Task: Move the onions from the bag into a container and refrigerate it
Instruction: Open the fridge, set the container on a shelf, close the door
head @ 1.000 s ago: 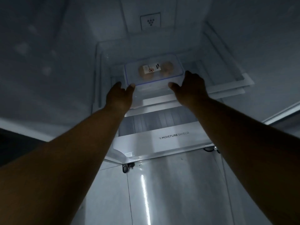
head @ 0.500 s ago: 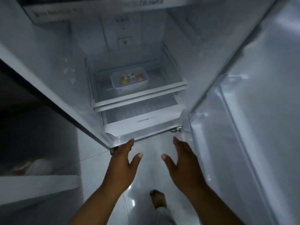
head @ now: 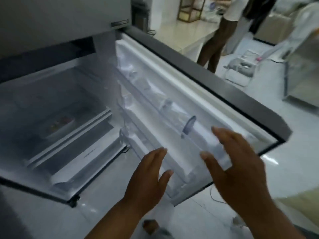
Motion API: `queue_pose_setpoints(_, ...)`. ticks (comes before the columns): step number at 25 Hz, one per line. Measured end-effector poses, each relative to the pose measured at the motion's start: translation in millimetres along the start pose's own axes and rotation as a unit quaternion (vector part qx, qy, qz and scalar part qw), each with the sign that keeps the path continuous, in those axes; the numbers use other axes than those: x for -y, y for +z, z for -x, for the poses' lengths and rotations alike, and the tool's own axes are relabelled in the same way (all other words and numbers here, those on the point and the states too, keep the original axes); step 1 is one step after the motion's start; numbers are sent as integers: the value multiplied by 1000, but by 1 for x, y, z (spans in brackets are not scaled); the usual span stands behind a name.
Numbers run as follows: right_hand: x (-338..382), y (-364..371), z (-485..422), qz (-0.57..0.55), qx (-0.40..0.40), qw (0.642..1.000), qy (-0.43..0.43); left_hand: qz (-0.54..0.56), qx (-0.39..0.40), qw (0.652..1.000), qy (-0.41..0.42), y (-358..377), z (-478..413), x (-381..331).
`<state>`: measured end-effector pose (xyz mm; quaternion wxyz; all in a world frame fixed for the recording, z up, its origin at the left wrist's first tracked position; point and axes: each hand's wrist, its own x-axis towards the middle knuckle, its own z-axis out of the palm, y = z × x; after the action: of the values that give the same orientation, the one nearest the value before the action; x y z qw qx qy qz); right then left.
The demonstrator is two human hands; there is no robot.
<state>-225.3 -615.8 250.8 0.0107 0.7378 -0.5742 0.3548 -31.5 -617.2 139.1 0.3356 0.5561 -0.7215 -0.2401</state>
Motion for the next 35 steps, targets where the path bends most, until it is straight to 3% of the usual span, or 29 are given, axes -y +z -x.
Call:
queue_pose_setpoints(3,-24,-57,-13,73,-151,985,-46,-71,-39,985,152,9,-20,-52)
queue_pose_setpoints(4,-36,-69,-19,104,-169,979,-51,-91,-35,978,186,15,-25,-64)
queue_pose_setpoints(6,-60,-81,-28,153,-127,980,-13,-153,5,964,216,28,-31,-78)
queue_pose_setpoints(9,-78,-74,-31,131,26,988,74,-213,89,954,191,39,-32,-75)
queue_pose_setpoints(11,-82,-60,-19,139,70,986,58,-235,96,949,188,40,-29,-70)
queue_pose_setpoints(17,-68,-53,5,113,60,992,-7,-262,53,950,162,21,3,-55)
queue_pose_setpoints(25,2,-48,27,50,127,987,-80,-227,19,971,74,-39,64,-27)
queue_pose_setpoints(35,115,18,28,-100,246,922,-281,-236,-33,966,-98,-152,137,53)
